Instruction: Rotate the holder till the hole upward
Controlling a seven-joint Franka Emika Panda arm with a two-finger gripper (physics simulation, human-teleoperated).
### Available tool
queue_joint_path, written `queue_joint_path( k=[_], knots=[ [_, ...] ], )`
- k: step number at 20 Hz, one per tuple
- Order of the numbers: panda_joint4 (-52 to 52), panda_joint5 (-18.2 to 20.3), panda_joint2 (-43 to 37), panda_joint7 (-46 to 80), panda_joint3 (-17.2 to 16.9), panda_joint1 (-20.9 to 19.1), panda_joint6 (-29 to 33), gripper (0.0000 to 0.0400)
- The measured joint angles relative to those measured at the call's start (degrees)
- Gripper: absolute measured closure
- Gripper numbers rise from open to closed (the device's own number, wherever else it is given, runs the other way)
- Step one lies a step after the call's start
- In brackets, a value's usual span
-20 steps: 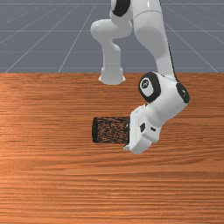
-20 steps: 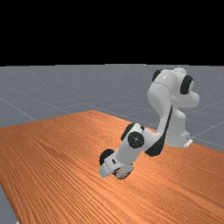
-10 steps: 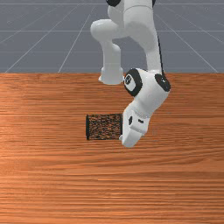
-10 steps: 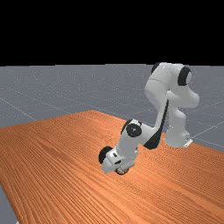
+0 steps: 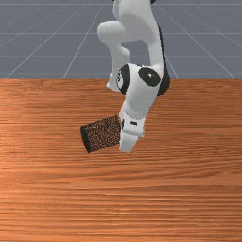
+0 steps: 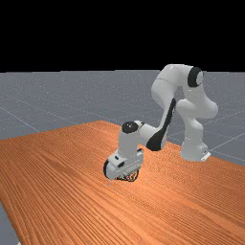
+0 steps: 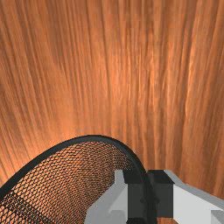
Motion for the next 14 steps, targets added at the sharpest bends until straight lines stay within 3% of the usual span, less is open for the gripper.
queue_joint_path(
  k=[1, 2, 3, 5, 6, 7, 8, 10, 14],
  knots=[
    [0.6, 6.12, -1.67, -5.85, 2.02, -2.35, -3.75, 0.0355],
    [1.02, 8.97, -3.66, -8.77, 2.21, -2.99, -6.54, 0.0354],
    [3.69, 16.42, -3.9, -14.65, 3.98, -5.42, -14.15, 0.0356],
    [4.74, 20.61, -7.22, -18.02, 3.25, -6.09, -18.18, 0.0357],
    [3.85, 19.29, -9.46, -17.76, 2.17, -5.4, -15.96, 0.0356],
    [6.5, 23.83, -7.97, -21.34, 3.45, -7.51, -20.59, 0.0358],
    [6.13, 25.82, -7.81, -23.56, 4.37, -9.38, -19.49, 0.0358],
    [6.52, 29.02, -5.65, -26.32, 6.35, -12.13, -18.38, 0.0359],
    [10.36, 34.96, -3.04, -33.3, 8.17, -18.8, -22.49, 0.036]
  ],
)
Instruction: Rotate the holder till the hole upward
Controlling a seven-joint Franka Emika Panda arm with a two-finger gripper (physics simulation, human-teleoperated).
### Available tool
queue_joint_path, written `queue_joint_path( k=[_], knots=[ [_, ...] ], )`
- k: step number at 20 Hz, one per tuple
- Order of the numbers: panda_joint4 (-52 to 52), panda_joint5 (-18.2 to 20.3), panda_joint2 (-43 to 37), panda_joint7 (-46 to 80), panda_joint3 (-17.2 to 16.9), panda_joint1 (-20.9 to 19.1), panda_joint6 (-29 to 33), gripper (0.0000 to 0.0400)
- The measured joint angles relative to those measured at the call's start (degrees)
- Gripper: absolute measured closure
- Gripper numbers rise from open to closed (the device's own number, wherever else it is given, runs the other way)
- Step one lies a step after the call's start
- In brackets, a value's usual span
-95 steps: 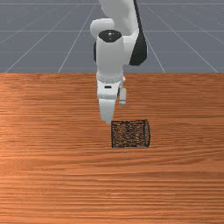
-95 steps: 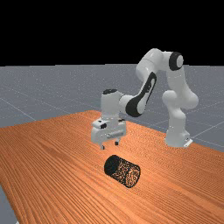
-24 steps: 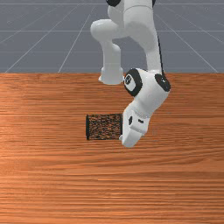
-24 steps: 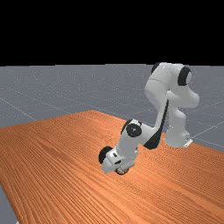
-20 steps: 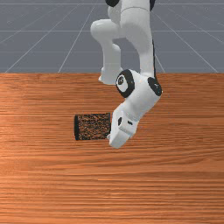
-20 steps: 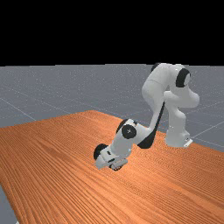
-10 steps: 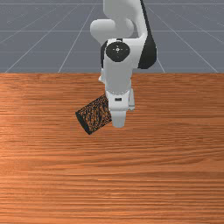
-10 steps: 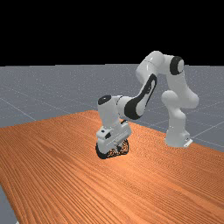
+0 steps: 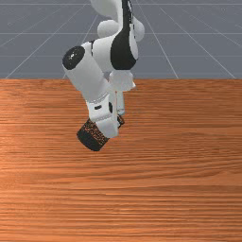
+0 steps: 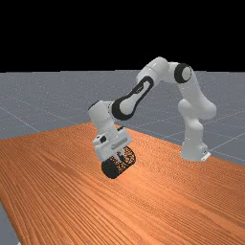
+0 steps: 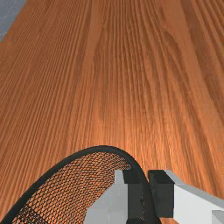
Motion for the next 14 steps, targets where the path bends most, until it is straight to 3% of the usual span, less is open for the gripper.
queue_joint_path(
  k=[1, 2, 3, 5, 6, 7, 9, 10, 12, 13, 14],
  knots=[
    [0.4, -0.38, 0.02, -1.51, -0.71, -0.98, 0.79, 0.0358],
    [-3.02, -4.54, -2.5, -1.41, -3.29, 0.13, 7.22, 0.0361],
    [1.93, -1.36, 0.58, -4.4, -2.05, -3.32, 1.45, 0.0362],
    [10.52, 0.99, 5.5, -8.01, -1.35, -8.7, -4.93, 0.0361],
    [9.62, -0.78, 4.91, -10.03, -2.96, -9.44, -2.58, 0.0359],
    [18.85, 1.56, 10.08, -10.22, -1.41, -13.03, -9.49, 0.0363],
    [26.79, 0.48, 14.45, -12.62, -2.38, -16.33, -12.39, 0.0366],
    [16.13, -11.75, 8.47, -26.35, -6.78, -12.94, -0.48, 0.0368],
    [24.36, -11.39, 13.28, -27.75, -7.46, -16.2, -4.39, 0.0367],
    [27.89, -11.48, 15.31, -28.85, -7.64, -17.5, -5.99, 0.0226],
    [31.64, -11.5, 17.43, -29.72, -7.77, -18.69, -7.7, 0.0136]
  ],
)
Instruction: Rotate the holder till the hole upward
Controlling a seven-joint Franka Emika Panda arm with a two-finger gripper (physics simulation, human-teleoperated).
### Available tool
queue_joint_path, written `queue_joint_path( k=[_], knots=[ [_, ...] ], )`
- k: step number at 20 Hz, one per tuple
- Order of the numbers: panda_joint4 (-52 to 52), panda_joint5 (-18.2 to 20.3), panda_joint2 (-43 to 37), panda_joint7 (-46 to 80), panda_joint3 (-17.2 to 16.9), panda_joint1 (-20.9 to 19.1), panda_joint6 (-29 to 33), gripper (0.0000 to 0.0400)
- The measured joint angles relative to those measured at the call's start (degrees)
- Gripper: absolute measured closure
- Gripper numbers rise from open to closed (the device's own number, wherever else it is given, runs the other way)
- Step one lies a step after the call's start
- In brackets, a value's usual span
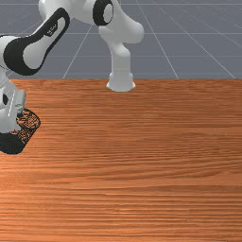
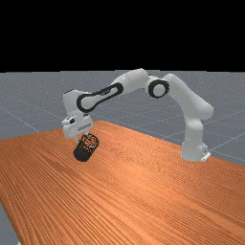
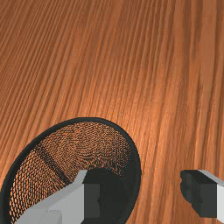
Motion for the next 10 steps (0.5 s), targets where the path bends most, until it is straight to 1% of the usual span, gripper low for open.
queue_joint_path(
  k=[1, 2, 3, 4, 5, 8, 9, 10],
  knots=[
    [-1.06, 2.82, -0.32, 8.78, -0.94, -0.28, 0.77, 0.0083],
    [2.64, 3.16, 1.74, 8.2, -0.74, -1.52, -1.29, 0.0051],
    [7.45, 3.49, 4.4, 7.7, -0.48, -2.92, -3.86, 0.0031],
    [12.61, 3.78, 7.25, 7.41, -0.19, -4.24, -6.56, 0.0019],
    [21.07, 3.55, 11.86, 7.03, 0.1, -5.73, -10.36, 0.0011],
    [21.02, 3.55, 11.94, 7.03, 0.05, -5.85, -10.36, 0.0003],
    [18.83, 3.82, 10.79, 6.59, 0.14, -5.78, -8.93, 0.0002],
    [18.99, 3.81, 10.74, 6.63, 0.14, -5.8, -9.18, 0.0001]
  ],
)
